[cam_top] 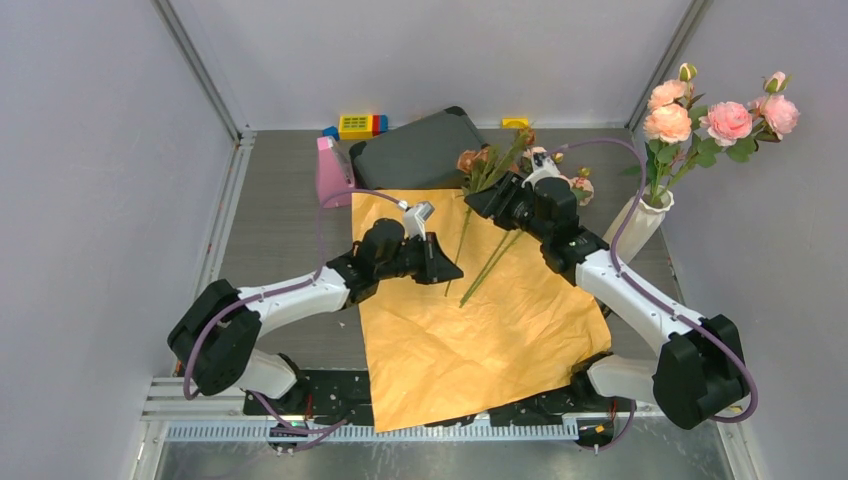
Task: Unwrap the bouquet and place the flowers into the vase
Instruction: Pick up the fake flower from the wrapping paper, then insert the fake flower into the vase.
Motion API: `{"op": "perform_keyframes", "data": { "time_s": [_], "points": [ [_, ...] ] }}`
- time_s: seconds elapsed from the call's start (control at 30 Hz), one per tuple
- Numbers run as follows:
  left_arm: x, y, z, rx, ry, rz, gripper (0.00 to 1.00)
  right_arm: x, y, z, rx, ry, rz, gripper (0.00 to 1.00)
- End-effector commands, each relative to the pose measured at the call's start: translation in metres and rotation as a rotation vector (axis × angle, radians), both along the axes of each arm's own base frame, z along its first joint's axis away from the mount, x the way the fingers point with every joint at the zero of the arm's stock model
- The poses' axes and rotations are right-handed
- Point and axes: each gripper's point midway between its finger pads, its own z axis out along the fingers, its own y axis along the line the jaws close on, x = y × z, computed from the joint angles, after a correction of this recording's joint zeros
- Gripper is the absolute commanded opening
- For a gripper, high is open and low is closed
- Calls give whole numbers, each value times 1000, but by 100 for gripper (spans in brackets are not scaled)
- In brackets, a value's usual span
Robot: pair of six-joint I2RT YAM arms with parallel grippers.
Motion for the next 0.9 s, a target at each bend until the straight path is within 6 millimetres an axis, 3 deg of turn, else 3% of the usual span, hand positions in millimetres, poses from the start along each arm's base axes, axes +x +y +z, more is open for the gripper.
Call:
{"op": "perform_keyframes", "data": {
  "time_s": [0.0,0.27,0.5,0.87],
  "points": [
    [4,1,42,-98,-125,17,0,-6,16,34,53,-89,89,56],
    [1,6,46,-103,-152,16,0,1,14,10,22,12,55,61],
    [-10,5,38,-99,-133,-36,0,12,25,31,77,-33,73,59],
    [-24,13,33,-96,-143,-74,0,36,22,42,78,-54,14,45]
  ]
}}
